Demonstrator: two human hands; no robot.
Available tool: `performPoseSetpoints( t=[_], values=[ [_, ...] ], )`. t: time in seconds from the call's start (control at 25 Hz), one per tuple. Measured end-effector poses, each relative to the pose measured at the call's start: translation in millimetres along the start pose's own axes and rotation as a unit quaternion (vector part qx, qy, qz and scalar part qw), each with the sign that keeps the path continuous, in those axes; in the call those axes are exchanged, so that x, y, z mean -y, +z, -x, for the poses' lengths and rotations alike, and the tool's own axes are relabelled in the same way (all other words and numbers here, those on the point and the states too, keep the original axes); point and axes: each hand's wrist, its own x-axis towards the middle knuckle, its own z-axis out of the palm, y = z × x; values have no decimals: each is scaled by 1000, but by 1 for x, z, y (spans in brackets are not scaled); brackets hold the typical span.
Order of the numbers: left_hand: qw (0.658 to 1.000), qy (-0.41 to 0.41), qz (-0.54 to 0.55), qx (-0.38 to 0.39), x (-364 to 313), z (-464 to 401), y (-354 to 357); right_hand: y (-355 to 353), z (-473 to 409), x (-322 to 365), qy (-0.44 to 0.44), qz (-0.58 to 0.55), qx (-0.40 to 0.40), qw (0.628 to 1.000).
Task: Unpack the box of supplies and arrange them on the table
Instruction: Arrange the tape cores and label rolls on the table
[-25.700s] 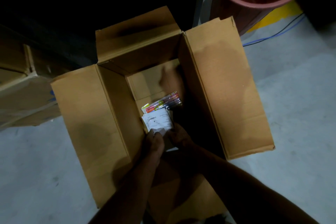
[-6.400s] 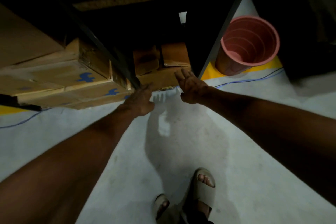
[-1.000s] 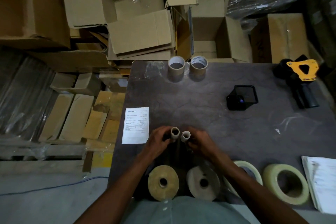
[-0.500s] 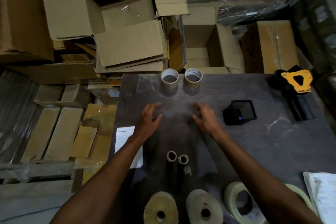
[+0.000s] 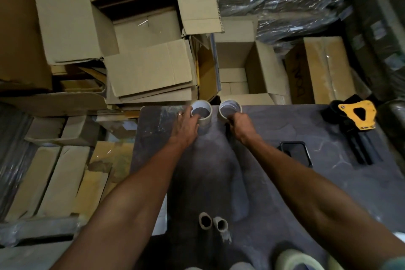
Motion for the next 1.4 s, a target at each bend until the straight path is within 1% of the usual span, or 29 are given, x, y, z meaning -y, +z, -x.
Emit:
performPoseSetpoints(
  t=[0.08,0.16,0.28,0.36,0.48,0.6,0.72,0.8,0.88,1.08,1.24,1.32,1.4],
  values=[
    [999,20,10,-31,3,3,3,0,3,0,10,1,5,1000],
    [998,33,33,-41,5,9,7,-3,14,3,0,-11,-8,1000],
    [991,25,128,-33,1,29,14,-3,48,2,-12,-50,17,999],
    [982,11,187,-8,-1,51,19,5,76,-5,-33,-20,38,999],
    [975,50,216,4,0,95,29,20,124,-24,-78,0,34,996],
    [974,106,200,-13,-2,137,35,32,171,-39,-101,23,40,994],
    [973,97,205,28,-5,170,38,43,208,-50,-98,27,52,993],
    [970,97,219,51,-5,188,40,53,224,-55,-118,28,50,991],
    [964,107,237,55,-4,199,39,59,235,-59,-116,40,52,991],
    [961,123,243,53,-2,217,37,52,259,-49,-93,56,90,990],
    [961,122,240,55,5,223,45,48,273,-42,-70,84,79,991],
    [961,121,241,61,8,226,45,46,281,-39,-64,72,84,992],
    [958,115,252,78,10,232,42,43,288,-37,-60,9,81,995]
  ],
)
